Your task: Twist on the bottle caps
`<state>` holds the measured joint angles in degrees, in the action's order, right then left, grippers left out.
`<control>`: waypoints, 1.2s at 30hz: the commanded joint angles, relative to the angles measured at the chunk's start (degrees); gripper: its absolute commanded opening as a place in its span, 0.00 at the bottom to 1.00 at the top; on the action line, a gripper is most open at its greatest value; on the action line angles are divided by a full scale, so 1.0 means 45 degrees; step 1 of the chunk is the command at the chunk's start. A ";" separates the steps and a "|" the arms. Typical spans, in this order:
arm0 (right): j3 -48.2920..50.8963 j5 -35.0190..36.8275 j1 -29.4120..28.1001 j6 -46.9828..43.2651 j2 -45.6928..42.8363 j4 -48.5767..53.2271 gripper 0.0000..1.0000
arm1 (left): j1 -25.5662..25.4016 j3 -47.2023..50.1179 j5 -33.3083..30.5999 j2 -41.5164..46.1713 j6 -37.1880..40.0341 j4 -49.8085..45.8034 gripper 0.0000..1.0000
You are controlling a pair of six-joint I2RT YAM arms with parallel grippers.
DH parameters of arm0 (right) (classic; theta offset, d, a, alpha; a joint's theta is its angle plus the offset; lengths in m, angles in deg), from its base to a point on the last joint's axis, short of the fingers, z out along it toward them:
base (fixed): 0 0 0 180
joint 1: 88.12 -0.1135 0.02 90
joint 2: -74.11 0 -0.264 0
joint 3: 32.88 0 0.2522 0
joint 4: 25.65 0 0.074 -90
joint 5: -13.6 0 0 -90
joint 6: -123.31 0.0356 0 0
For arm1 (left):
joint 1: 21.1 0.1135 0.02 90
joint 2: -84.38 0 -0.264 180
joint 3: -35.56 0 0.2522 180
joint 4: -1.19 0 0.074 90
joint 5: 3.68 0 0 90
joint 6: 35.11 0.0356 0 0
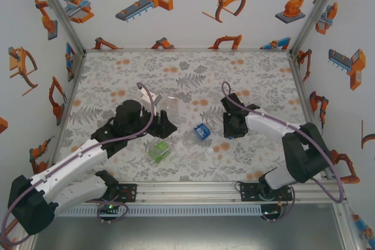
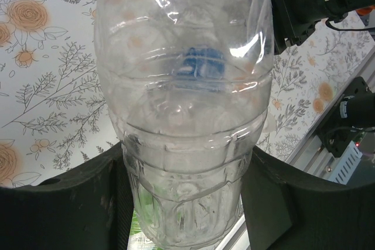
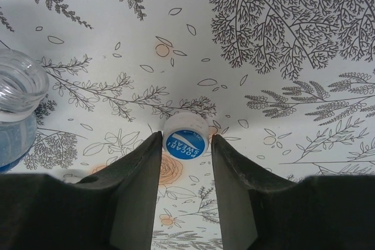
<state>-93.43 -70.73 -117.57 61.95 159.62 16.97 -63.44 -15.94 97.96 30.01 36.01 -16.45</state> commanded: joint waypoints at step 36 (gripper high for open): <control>0.0243 -0.4071 -0.0174 -0.4275 -0.5689 -0.1057 0.08 | 0.0097 -0.3728 0.3155 -0.1955 0.9865 -0.7386 0.02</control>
<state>-93.47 -81.61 -117.90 49.53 136.87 15.38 -63.34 -28.90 108.52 24.11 67.34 -39.36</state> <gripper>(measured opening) 0.351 0.584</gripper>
